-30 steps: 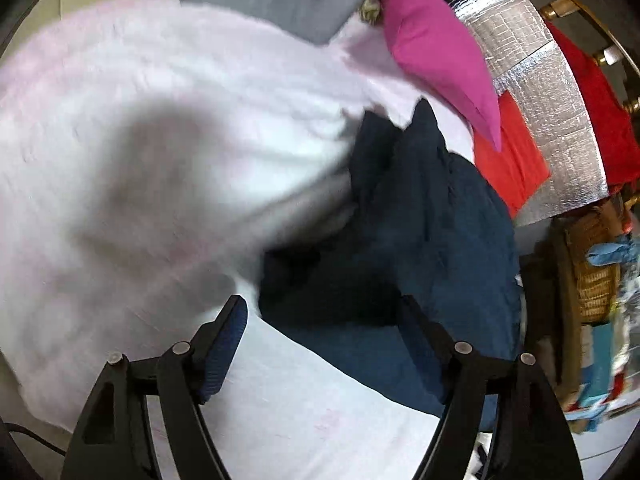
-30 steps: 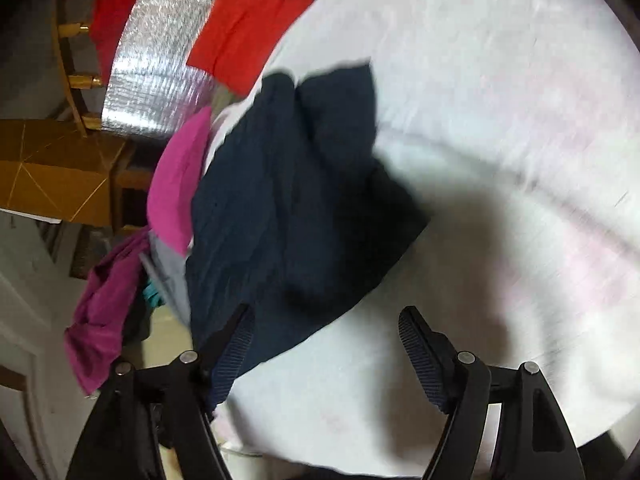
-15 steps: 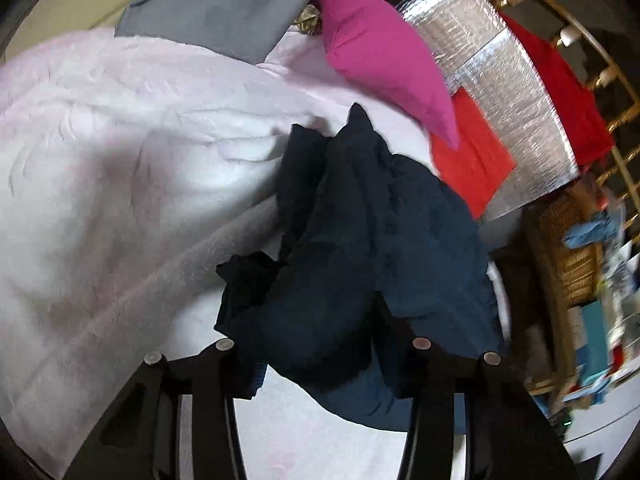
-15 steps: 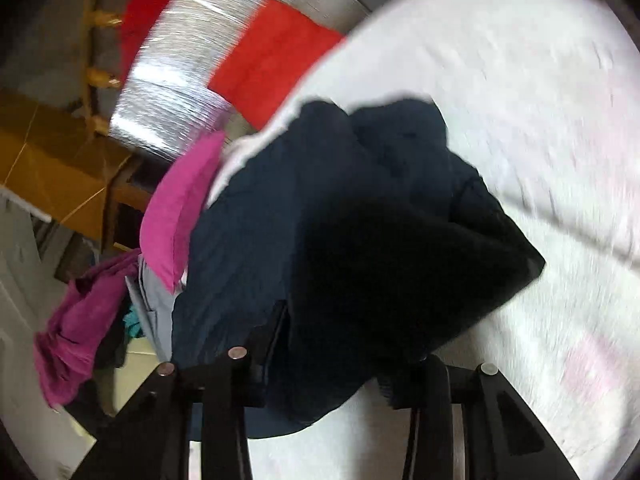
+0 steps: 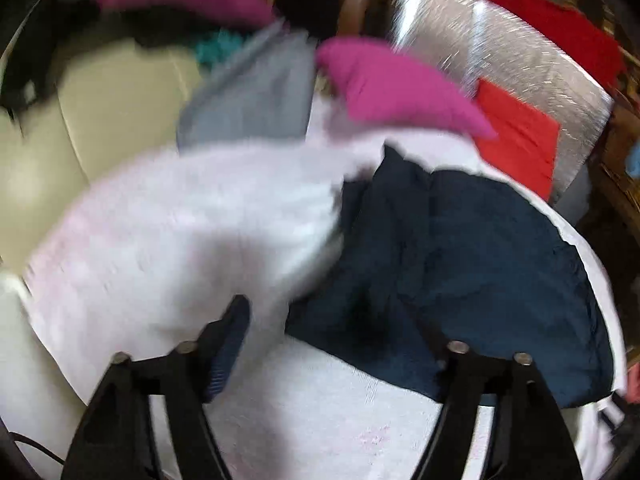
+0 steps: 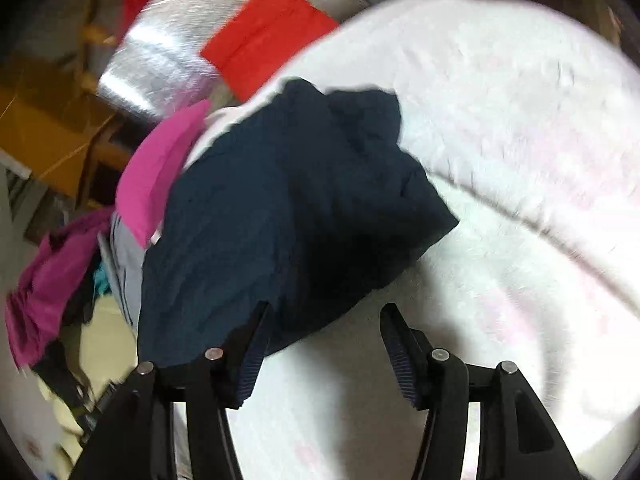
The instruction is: Fold large clothes
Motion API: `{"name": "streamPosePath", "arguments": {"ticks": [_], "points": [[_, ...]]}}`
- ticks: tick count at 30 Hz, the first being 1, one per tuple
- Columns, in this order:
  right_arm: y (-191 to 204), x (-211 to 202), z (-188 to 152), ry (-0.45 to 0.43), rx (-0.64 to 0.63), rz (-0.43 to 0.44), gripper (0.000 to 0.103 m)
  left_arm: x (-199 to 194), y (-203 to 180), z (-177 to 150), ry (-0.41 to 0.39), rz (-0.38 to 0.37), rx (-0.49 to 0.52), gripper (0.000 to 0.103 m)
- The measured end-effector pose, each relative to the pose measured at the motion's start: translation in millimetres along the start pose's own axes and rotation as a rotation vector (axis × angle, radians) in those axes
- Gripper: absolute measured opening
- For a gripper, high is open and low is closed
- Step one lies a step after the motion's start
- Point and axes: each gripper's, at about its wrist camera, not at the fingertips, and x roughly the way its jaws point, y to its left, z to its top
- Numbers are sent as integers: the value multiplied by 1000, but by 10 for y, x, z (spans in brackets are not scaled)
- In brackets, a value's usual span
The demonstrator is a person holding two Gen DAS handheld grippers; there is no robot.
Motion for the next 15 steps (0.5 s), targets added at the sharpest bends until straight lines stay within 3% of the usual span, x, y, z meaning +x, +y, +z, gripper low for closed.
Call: {"name": "streamPosePath", "arguments": {"ticks": [3,6,8,15], "points": [[213,-206,-59,-102,-140,-20,59,-113,-197,-39,-85,50,97,80],[463,-163,-43,-154,-237,-44,58,-78,-444,-88,-93,75,195,80],[557,-51,-19,-152,-265,-48,51,7,-638,-80,-82,74,243,80],[739,350,47,-95,-297,-77,49,8,-956,-135,-116,84,344,80]]}}
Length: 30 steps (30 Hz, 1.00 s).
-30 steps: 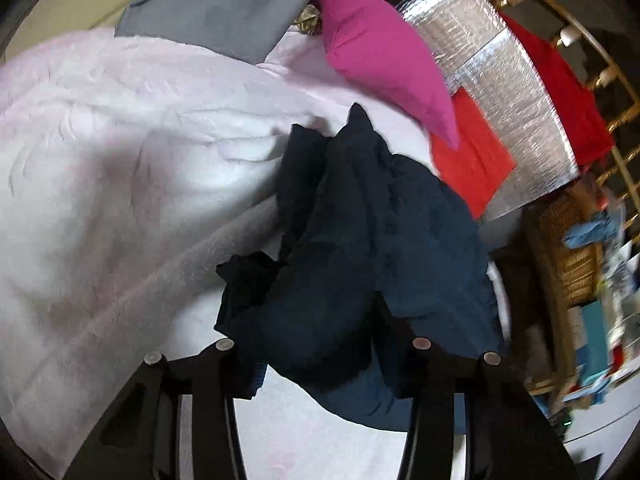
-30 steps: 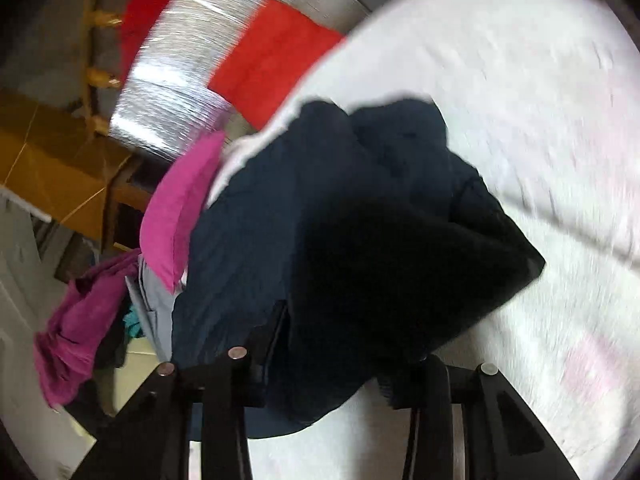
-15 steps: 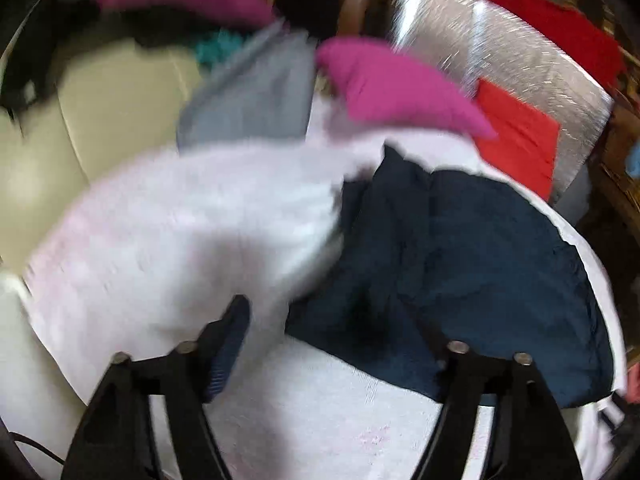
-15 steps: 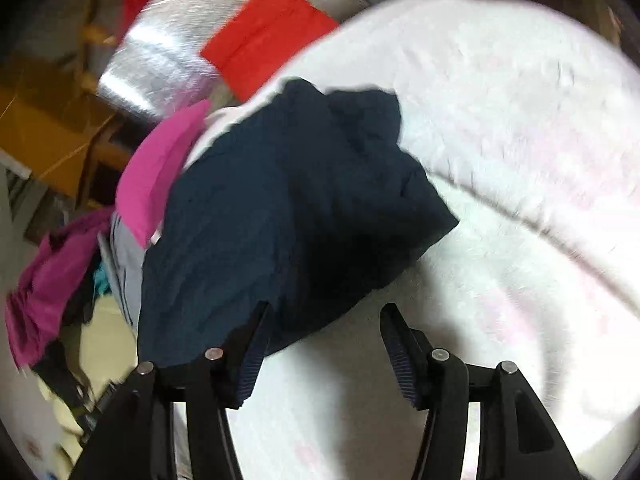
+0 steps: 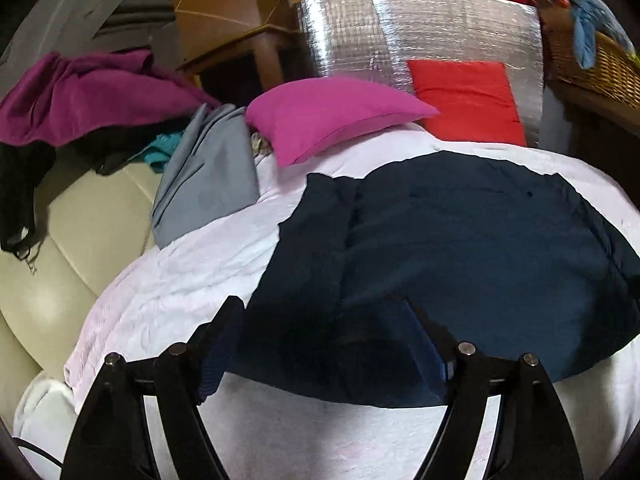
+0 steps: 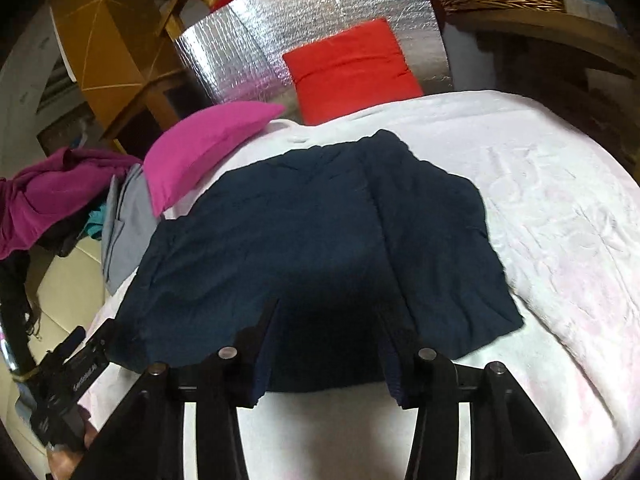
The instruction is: Fold large clothes
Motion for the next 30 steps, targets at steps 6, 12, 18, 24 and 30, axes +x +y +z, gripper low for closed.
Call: {"name": "streamPosePath", "arguments": {"ticks": [6,12,18,24,30], "points": [[-79,463,-81,171,31,-25,49,-15,-156,0,-14,-7,37,80],[-68,481,-90,180,29,-28,49,19,-206,3,-12,-14,48,80],[-31,296,-38,105,45,11,49,27,-250,7,-15,-16,62,80],[59,284,8,75,21,21,49,71,-269,7,-4,-15,68,80],[-12,535,-53,159,71,8,49,202,-276,-17,44,-20,75,80]]}}
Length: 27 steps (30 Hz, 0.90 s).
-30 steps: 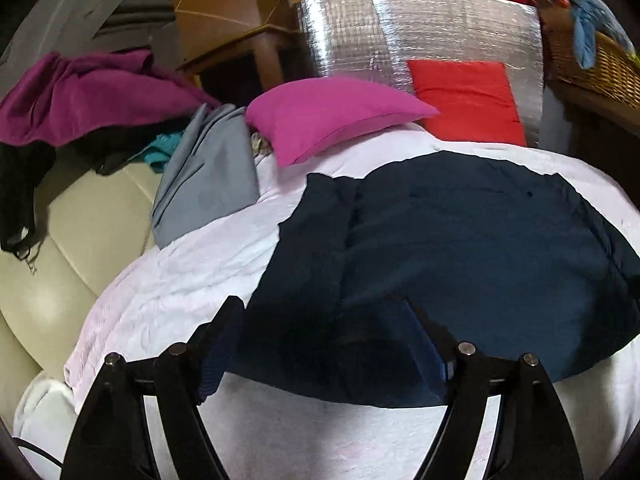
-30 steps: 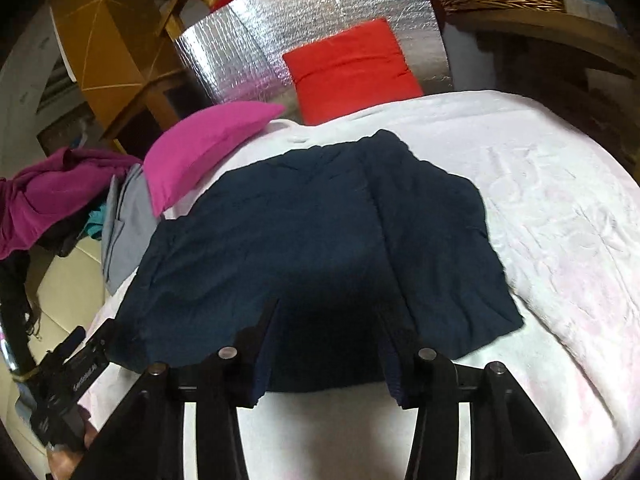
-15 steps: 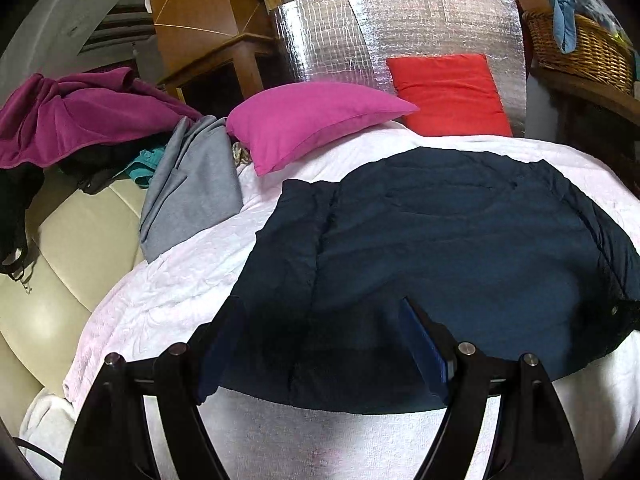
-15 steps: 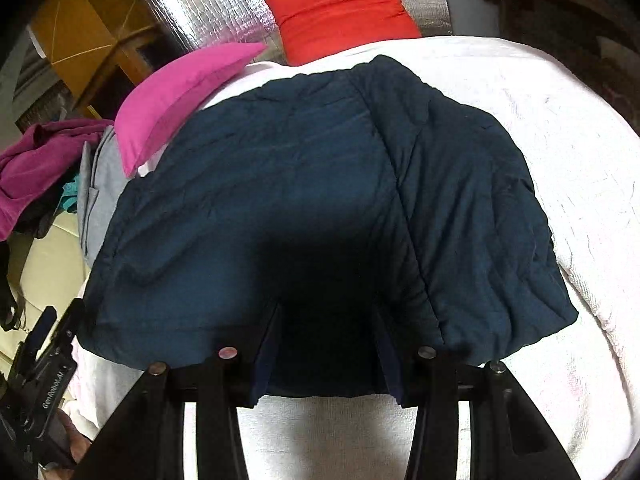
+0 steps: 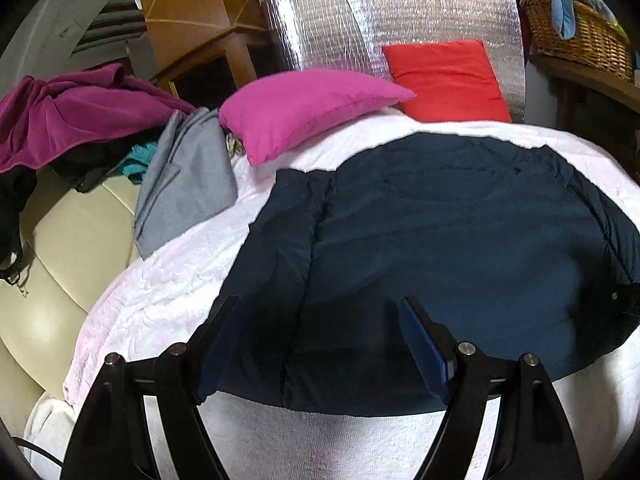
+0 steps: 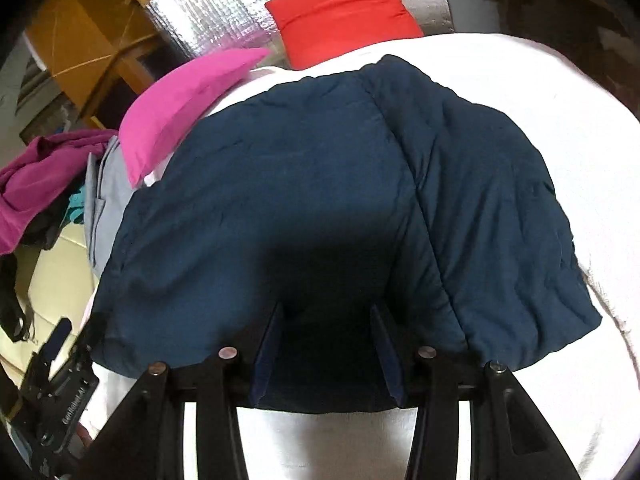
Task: Fold large clothes
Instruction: 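Open both tools and lift them off the folded jacket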
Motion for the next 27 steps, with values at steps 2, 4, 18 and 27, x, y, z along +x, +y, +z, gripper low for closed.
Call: {"name": "streamPosePath", "arguments": {"ticks": [2,4,18,27], "points": [[4,7,-11,-3,-3,-3,49,98,7,-16,44,-19,-10,80],[29,6,-23,-6,-19,-12,49,286,7,-50,131,-54,-22,82],[-540,-162,158,-49,164,9,50,604,363,-89,220,-12,-162,86],[-336,-665,-65,-168,72,-63,54,-93,386,-81,80,3,-138,86]]}}
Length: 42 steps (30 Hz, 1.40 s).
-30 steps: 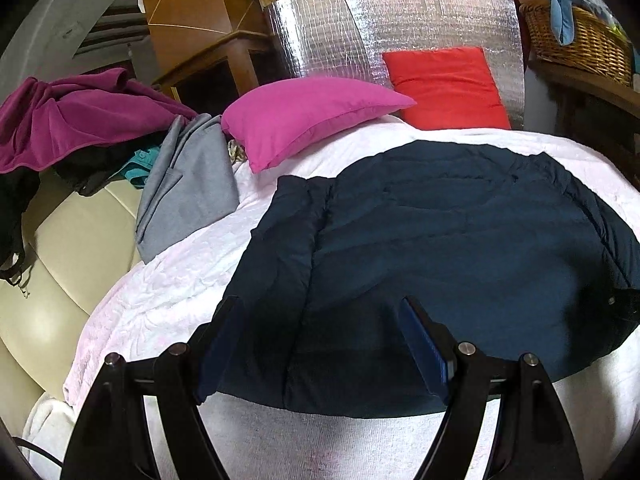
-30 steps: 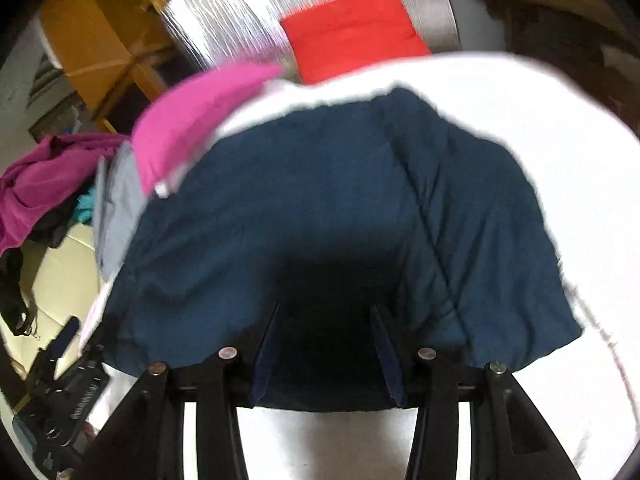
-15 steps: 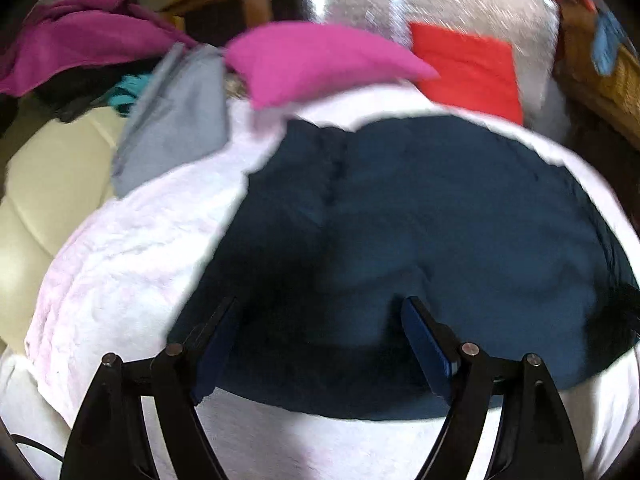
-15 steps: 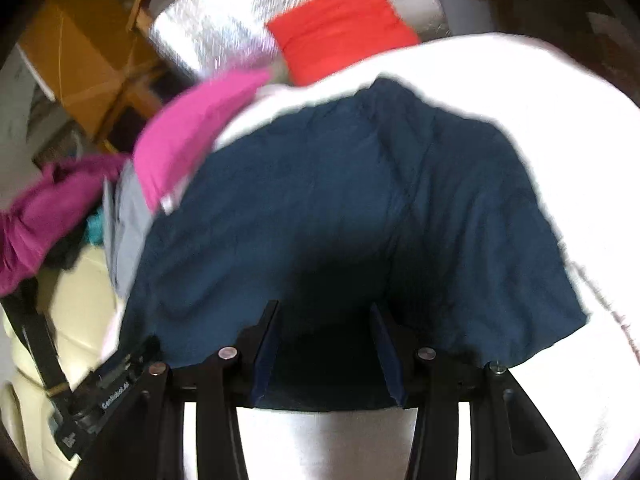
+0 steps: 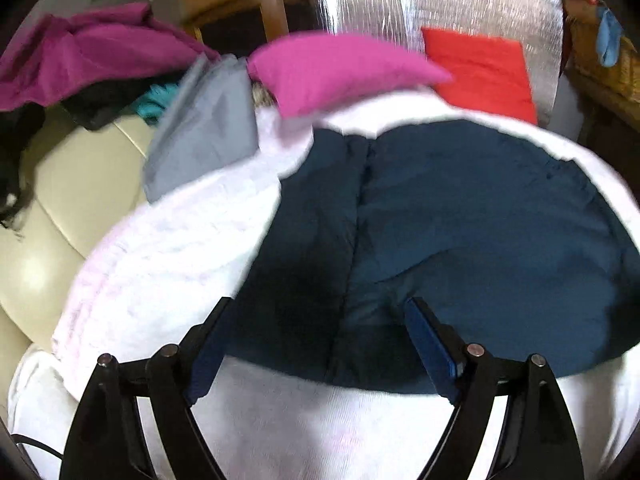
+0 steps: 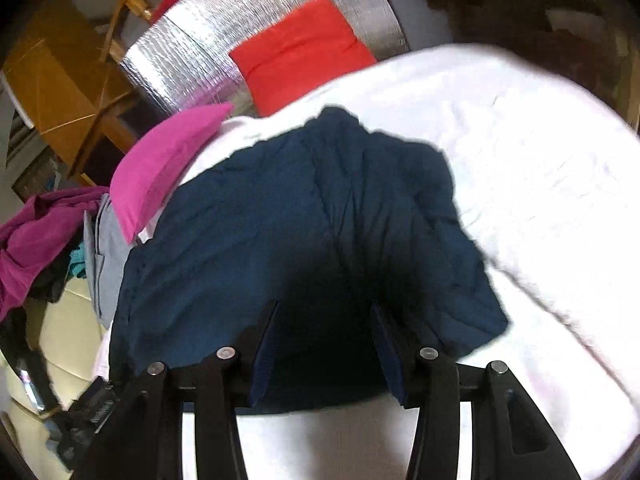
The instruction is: Fold large clothes
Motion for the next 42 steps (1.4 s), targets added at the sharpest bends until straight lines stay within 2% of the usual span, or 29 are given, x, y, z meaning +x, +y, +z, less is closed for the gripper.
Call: {"name": "streamPosePath", "arguments": {"ticks": [2,7,10,12,17,24,34,42], "points": [[68,-189,-71,-36,-46,-22,63,-269,41,21,-55,9,-6,86],[378,-833,-235,-120,-199,-85,73,-1011,141,40,-152,-21,-14,87],[503,-1153,-353,-134,-268,-110,73,-1399,235,33,-207,-30,-23,90],[576,-1409,-418,-152,-289,-115,73,-1603,310,-12,-238,-30,-39,97],[771,-2013,-615,-217,-345,-99,82,-2148,424,-160,-309,7,-50,98],[935,-2497,-821,-248,-342,-74,83,-2766,589,-286,-399,36,-71,98],[1039,-2884,-951,-312,-301,-109,83,-3211,614,-420,-441,34,-56,99],[1162,-3011,-948,-336,-313,-108,83,-3295,672,-416,-453,35,-73,100]]}}
